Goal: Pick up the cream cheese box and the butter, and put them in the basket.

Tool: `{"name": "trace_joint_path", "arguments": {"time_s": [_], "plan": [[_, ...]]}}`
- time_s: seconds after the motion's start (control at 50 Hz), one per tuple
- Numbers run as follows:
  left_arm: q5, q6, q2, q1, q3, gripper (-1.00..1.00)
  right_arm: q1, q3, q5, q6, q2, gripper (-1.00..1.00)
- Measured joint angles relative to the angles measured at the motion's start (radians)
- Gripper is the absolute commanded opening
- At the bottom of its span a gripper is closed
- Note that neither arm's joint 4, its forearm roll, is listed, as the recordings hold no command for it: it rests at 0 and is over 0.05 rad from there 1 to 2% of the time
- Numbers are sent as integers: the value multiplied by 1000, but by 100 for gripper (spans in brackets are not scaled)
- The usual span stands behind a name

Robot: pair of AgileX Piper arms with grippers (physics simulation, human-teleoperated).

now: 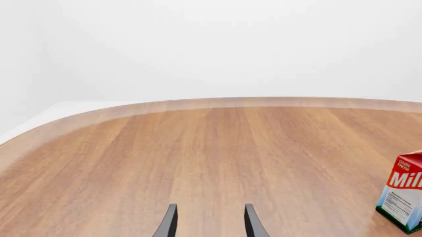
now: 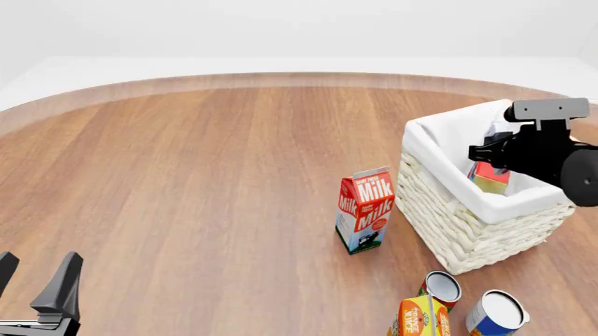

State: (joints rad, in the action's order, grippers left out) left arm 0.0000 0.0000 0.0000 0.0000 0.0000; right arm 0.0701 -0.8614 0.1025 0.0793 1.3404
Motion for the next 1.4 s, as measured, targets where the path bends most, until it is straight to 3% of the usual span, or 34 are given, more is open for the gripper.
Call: {"name": "trace_joint_path", "arguments": {"time_s": [0.2, 0.22, 0.94, 1.4], "plan": [[0, 0, 0, 0, 0, 100, 4, 1, -6, 2, 9, -100], [0, 0, 0, 0, 0, 100, 4, 0, -6, 2, 9, 100], [0, 0, 0, 0, 0, 100, -25, -37, 57, -14, -65, 100], [0, 0, 0, 0, 0, 100, -115, -118, 252, -39, -325, 100]]}}
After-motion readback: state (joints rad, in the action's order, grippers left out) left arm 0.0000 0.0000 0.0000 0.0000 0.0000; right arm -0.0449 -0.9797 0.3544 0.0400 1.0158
